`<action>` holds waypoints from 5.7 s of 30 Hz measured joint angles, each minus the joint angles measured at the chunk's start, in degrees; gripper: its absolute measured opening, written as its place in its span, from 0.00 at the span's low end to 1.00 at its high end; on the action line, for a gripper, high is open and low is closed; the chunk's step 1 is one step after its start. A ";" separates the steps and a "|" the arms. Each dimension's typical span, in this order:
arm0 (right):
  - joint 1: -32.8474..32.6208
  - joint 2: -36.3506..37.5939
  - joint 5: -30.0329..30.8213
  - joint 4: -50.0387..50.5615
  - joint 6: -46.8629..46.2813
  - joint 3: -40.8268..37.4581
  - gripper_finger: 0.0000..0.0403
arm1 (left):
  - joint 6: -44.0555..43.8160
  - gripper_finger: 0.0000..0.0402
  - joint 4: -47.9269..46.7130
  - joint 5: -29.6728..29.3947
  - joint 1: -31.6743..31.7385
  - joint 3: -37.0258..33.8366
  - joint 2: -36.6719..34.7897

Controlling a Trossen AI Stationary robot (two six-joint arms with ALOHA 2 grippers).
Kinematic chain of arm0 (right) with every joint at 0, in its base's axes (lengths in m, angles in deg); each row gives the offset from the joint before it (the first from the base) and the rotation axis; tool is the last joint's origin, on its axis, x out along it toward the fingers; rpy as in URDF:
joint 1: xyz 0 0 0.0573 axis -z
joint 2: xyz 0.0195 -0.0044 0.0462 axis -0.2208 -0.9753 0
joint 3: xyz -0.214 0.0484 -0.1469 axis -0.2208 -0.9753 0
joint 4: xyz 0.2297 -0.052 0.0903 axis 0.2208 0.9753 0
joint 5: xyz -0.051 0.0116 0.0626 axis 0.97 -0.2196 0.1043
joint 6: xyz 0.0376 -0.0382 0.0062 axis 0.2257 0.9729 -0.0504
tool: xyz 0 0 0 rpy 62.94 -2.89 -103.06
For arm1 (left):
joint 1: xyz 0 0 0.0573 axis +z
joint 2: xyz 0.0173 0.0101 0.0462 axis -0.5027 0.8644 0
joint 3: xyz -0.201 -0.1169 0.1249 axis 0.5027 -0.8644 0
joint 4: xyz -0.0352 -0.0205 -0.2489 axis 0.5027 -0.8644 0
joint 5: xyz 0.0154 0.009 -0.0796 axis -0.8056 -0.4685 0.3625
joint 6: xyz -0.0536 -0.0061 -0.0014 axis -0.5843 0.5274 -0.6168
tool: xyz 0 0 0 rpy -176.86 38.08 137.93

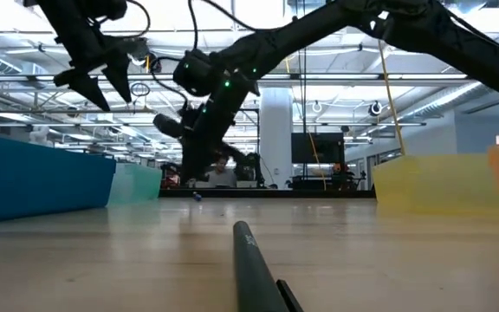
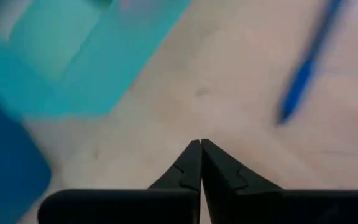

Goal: Sort crayons/erasers/pens/pencils in bins
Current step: Put the blue pen into the yellow bin

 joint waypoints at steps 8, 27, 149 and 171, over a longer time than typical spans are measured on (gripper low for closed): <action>1.90 1.35 7.27 -11.87 -3.50 0.00 0.14 | -4.09 0.75 0.44 1.29 -0.14 0.00 -7.04; 5.01 -1.22 7.85 -8.36 -1.66 0.63 0.34 | -5.60 0.75 8.39 8.99 -0.16 0.00 -1.90; -16.83 8.87 -0.84 27.25 -1.65 -18.84 0.06 | -15.92 0.75 0.83 -1.11 -19.48 0.04 -11.86; -26.54 28.21 25.78 -1.09 12.22 -18.88 0.07 | -17.58 0.65 23.12 -5.32 -44.87 0.04 -8.24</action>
